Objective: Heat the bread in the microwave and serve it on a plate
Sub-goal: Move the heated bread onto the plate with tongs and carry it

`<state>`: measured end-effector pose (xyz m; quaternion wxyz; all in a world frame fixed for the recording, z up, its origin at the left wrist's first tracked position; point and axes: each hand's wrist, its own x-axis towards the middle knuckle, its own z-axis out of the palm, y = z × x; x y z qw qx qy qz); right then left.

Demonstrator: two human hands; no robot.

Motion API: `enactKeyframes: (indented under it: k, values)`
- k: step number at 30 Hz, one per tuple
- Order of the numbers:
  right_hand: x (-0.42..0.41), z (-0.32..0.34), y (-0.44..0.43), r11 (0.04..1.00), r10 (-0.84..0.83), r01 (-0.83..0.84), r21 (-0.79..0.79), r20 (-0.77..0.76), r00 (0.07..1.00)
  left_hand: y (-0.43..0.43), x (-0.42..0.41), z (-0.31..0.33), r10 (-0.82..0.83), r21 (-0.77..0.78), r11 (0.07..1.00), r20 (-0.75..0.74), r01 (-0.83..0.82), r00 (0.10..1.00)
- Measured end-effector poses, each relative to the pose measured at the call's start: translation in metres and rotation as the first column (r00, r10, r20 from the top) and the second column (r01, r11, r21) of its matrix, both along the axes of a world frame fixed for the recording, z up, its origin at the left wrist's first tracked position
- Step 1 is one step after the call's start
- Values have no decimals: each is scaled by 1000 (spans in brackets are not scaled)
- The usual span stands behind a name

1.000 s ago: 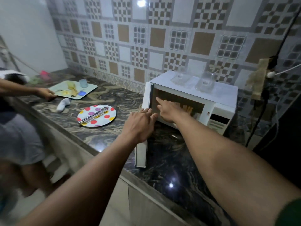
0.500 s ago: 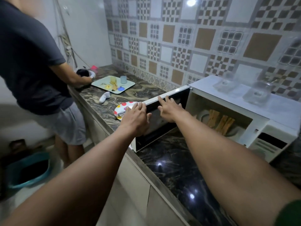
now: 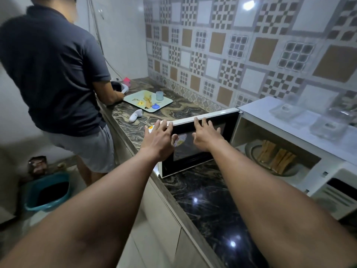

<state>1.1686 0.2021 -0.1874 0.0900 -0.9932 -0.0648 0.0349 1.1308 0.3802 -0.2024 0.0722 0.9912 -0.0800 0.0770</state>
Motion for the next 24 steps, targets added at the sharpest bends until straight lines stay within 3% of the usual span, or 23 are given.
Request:
enactKeyframes:
  k: [17, 24]
  values:
    - [-9, 16, 22, 1000, -11, 11, 4, 6, 1000, 24, 3, 14, -46, -33, 999, -68, 44, 997]
    - [-7, 16, 34, 997, -81, 80, 17, 38, 996, 45, 16, 14, -218, 7, 976, 99, 218, 971]
